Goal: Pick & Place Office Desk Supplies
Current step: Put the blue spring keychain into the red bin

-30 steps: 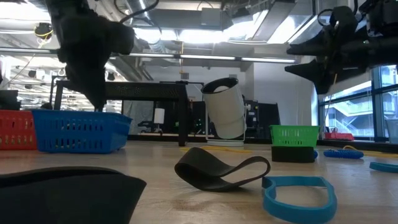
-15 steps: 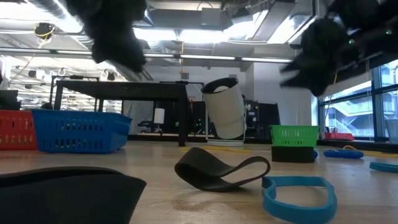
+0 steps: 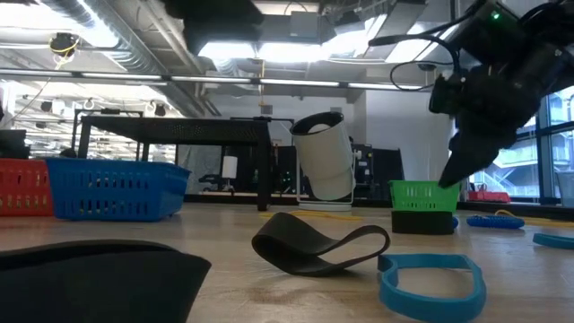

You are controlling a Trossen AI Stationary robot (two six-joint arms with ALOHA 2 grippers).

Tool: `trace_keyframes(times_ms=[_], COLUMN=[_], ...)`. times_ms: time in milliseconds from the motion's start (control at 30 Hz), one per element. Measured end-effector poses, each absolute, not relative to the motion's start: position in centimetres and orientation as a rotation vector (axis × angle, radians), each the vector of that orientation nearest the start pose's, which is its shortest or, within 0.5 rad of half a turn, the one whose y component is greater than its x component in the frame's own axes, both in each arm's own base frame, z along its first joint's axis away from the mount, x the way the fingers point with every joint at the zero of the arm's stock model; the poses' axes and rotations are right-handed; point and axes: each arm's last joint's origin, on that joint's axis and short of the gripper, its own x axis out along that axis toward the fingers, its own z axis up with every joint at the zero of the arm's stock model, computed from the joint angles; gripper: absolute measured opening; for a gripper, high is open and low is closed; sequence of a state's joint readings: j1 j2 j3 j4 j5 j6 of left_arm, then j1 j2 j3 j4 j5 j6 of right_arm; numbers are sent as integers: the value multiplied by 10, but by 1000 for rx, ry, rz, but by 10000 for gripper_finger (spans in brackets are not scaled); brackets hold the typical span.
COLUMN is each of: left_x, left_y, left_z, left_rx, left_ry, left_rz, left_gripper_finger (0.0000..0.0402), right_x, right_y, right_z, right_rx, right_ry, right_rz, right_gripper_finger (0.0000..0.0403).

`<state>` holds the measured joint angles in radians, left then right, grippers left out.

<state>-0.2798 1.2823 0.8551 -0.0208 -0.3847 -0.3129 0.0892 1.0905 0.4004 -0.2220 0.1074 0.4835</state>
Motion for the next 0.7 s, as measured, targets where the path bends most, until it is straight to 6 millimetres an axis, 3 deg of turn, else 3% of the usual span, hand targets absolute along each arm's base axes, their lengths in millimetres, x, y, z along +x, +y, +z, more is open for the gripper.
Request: trace_keyframes(times_ms=[200, 700], left_x=[271, 267], left_y=[-67, -81], left_z=[270, 270], left_rx=[-142, -126], left_ry=[394, 399], left_rz=[161, 106], left_gripper_finger=[127, 127], right_x=[195, 214], right_y=[23, 36], right_z=[138, 105], right_rx=[239, 150], right_ry=[894, 925], right_rz=[-214, -214], right_gripper_finger=[237, 237])
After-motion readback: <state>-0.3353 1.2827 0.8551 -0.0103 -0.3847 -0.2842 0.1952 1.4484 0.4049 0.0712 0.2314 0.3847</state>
